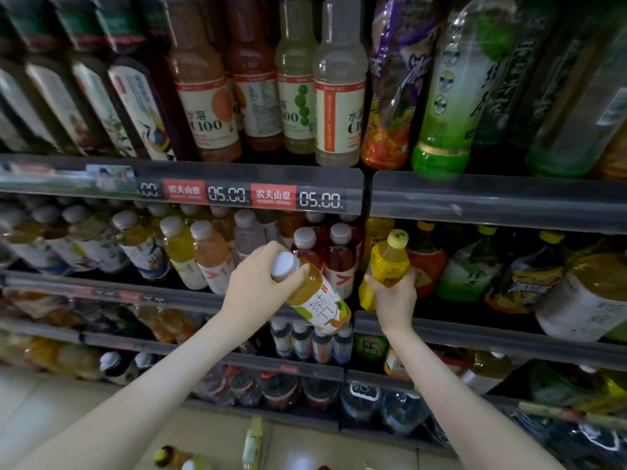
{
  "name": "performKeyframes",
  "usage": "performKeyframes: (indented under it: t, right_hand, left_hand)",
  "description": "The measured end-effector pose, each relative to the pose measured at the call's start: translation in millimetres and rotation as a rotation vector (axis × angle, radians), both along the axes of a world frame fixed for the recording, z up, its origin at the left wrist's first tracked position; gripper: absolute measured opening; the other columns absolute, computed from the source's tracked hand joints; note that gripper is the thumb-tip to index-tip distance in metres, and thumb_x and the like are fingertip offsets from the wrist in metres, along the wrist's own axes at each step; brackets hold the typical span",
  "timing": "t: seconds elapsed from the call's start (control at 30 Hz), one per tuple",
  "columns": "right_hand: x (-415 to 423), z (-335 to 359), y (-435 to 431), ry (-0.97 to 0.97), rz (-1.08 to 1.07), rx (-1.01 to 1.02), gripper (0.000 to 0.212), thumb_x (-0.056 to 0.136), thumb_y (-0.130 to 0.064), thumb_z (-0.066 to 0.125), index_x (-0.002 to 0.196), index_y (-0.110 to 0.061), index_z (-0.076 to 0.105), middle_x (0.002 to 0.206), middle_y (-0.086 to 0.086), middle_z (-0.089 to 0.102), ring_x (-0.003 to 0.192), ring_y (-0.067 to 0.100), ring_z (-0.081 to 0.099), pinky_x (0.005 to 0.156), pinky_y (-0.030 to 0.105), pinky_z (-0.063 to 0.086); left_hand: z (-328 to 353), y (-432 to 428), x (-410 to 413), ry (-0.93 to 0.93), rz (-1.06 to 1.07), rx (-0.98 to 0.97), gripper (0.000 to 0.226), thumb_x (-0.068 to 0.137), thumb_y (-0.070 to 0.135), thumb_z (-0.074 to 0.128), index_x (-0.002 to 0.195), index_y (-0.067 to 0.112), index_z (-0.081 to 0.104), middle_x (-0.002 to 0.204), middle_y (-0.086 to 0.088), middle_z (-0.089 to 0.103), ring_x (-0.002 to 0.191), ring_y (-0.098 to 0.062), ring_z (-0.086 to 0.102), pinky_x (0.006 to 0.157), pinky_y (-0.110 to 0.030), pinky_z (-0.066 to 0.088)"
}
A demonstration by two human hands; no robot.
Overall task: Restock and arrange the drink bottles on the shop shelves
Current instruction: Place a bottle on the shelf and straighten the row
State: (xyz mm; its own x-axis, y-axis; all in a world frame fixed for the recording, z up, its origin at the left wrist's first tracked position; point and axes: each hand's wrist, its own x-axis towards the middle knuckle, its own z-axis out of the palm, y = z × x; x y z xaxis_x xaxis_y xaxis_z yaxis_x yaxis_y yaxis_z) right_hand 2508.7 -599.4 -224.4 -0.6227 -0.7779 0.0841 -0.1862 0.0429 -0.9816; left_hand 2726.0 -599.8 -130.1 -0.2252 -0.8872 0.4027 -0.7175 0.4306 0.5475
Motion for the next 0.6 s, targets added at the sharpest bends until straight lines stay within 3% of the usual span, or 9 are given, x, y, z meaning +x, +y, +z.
performKeyframes:
  t: [0.07,0.13,0.27,0.43,0.5,0.6]
  right_hand:
    - [2,-2,-12,0.118,0.019,0.046,0.048,0.08,-0.018,0.076,0.113,-0.004,0.045,0.091,-0.001,0.057,0.09,0.026,0.061,0.071,0.025,0.039]
    - [2,0,-25,0.251,0.064,0.089,0.058,0.08,-0.025,0.076,0.119,0.0,0.041,0.097,0.007,0.057,0.094,0.032,0.06,0.07,0.03,0.042]
    - [2,0,-38,0.391,0.053,0.214,0.085,0.083,-0.034,0.073,0.139,0.008,0.026,0.132,0.026,0.044,0.124,0.039,0.043,0.095,0.041,0.041]
    - [5,-7,-22,0.475,-0.041,0.268,0.079,0.076,-0.033,0.078,0.128,0.006,0.035,0.125,0.026,0.043,0.117,0.042,0.041,0.091,0.049,0.04]
    - [13,-3,-6,0.445,-0.04,0.183,0.081,0.073,-0.029,0.081,0.131,0.003,0.034,0.126,0.023,0.043,0.117,0.039,0.041,0.095,0.048,0.038]
    - [43,15,14,0.274,0.374,0.04,0.083,0.069,-0.025,0.085,0.132,-0.016,0.032,0.124,0.005,0.044,0.113,0.019,0.046,0.096,0.035,0.042]
  left_hand:
    - [3,3,8,0.03,0.047,0.036,0.033,0.082,0.05,0.06,0.078,0.019,0.049,0.072,0.005,0.053,0.069,-0.008,0.052,0.056,-0.026,0.032]
    - [6,5,16,0.057,0.105,0.074,0.032,0.08,0.05,0.062,0.079,0.02,0.051,0.074,0.004,0.057,0.071,-0.01,0.055,0.056,-0.027,0.035]
    - [4,10,28,0.066,0.195,0.133,0.032,0.079,0.049,0.066,0.08,0.02,0.051,0.073,0.006,0.058,0.07,-0.01,0.055,0.056,-0.026,0.037]
    - [1,14,37,0.078,0.249,0.185,0.031,0.079,0.047,0.067,0.079,0.021,0.05,0.071,0.008,0.055,0.068,-0.006,0.053,0.054,-0.023,0.033]
    - [2,14,40,0.068,0.251,0.189,0.03,0.079,0.045,0.068,0.076,0.024,0.047,0.069,0.009,0.053,0.066,-0.004,0.051,0.053,-0.022,0.03]
    - [5,8,46,0.05,0.193,0.166,0.03,0.079,0.043,0.069,0.074,0.023,0.047,0.068,0.008,0.054,0.065,-0.005,0.051,0.053,-0.022,0.031]
